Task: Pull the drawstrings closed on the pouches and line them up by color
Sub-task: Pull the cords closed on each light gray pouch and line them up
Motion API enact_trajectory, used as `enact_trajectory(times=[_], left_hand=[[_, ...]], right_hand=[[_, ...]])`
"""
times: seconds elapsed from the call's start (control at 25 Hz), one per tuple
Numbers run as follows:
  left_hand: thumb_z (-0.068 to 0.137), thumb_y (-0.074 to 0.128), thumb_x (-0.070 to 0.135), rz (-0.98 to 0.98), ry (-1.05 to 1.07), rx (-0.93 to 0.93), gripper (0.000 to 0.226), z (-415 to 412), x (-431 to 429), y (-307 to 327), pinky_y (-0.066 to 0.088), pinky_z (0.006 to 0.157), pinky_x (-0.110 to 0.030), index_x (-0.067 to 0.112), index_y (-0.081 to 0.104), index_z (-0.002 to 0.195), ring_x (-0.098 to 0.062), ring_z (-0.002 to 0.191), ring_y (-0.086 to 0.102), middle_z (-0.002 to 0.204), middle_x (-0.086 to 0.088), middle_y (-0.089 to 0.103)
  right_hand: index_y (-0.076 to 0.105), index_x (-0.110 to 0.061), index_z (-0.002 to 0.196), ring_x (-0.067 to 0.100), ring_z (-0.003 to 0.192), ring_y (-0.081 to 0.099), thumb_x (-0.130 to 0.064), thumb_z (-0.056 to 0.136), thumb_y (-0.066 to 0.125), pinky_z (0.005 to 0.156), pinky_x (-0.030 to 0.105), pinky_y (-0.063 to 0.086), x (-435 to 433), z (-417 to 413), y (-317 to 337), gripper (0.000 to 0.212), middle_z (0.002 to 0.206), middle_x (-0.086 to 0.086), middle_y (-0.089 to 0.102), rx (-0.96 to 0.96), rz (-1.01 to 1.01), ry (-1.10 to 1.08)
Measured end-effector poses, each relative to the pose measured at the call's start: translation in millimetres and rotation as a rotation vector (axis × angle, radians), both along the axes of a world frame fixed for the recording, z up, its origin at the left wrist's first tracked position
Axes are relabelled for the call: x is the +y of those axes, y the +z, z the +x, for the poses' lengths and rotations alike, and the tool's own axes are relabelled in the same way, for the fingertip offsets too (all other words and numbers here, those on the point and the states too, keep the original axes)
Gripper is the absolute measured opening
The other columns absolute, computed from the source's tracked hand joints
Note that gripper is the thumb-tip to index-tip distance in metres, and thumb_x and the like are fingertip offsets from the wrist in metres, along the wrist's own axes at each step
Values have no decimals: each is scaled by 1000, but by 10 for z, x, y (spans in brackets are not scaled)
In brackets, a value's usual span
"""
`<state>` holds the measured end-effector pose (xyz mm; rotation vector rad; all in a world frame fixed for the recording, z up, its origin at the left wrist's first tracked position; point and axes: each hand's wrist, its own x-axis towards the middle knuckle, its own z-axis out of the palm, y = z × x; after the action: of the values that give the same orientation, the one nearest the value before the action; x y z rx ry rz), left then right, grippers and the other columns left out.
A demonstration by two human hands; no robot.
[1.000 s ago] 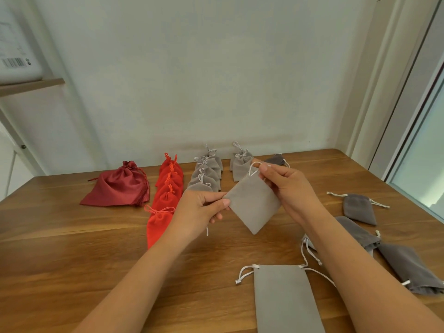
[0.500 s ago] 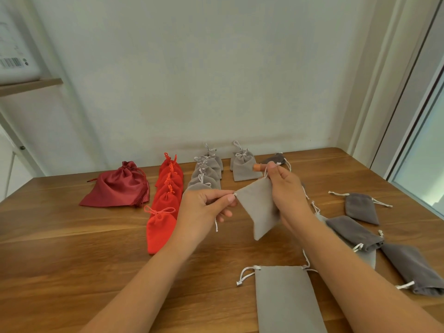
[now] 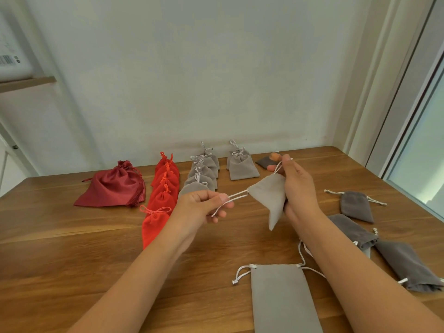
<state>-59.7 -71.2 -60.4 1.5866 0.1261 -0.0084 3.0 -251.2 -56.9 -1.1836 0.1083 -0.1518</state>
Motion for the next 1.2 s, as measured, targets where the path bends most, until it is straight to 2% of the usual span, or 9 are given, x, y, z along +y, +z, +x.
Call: enact_trajectory(times=[0.12, 0.32, 0.4, 0.64, 0.84, 0.96, 1.2], left_hand=[[84, 65, 14, -120, -108, 166, 7, -10, 33, 30, 39, 43, -12, 7, 65, 82, -3, 49, 47, 73, -5, 70], [73, 64, 12, -326, -199, 342, 8, -19, 102, 83, 46, 44, -15, 7, 64, 80, -8, 51, 53, 75, -11, 68], [72, 64, 10, -371, -223, 391, 6, -17, 113, 86, 49, 45, -17, 6, 68, 74, -10, 51, 56, 74, -11, 67], [69, 67, 5, -391, -205, 469, 8, -25, 110, 83, 54, 47, -19, 2, 75, 68, -11, 53, 64, 74, -12, 70], [65, 69, 4, -407, -174, 522, 7, -25, 121, 88, 55, 46, -20, -1, 74, 66, -13, 51, 65, 71, -12, 69], [65, 69, 2, -409, -159, 539, 6, -19, 124, 82, 55, 45, -21, -1, 73, 64, -13, 50, 65, 70, -13, 68], [68, 64, -2, -463, -145, 546, 10, -2, 115, 69, 56, 47, -24, -5, 66, 77, -16, 54, 66, 72, -15, 67]], right_hand=[[69, -17, 104, 9, 64, 58, -34, 96, 53, 61, 28, 51, -42, 2, 15, 25, 87, -2, 69, 39, 37, -2], [67, -16, 84, 8, 62, 58, -34, 95, 54, 65, 29, 51, -61, -6, 51, 25, 79, -6, 71, 50, 63, -1], [66, -17, 82, 7, 61, 58, -34, 95, 55, 64, 28, 51, -66, -4, 53, 25, 77, -7, 71, 40, 59, 10], [66, -17, 82, 9, 64, 57, -35, 95, 55, 63, 29, 51, -73, 8, 56, 25, 80, -6, 70, 36, 29, 18], [68, -14, 93, 8, 63, 59, -36, 94, 55, 61, 28, 53, -83, 18, 49, 25, 81, -6, 70, 32, 25, 24], [69, -16, 88, 10, 66, 58, -35, 95, 55, 64, 30, 52, -90, 24, 46, 24, 82, -5, 70, 10, 10, 13], [69, -18, 87, 8, 64, 56, -35, 95, 55, 64, 30, 49, -103, 29, 47, 24, 80, -6, 70, -12, -9, 3]])
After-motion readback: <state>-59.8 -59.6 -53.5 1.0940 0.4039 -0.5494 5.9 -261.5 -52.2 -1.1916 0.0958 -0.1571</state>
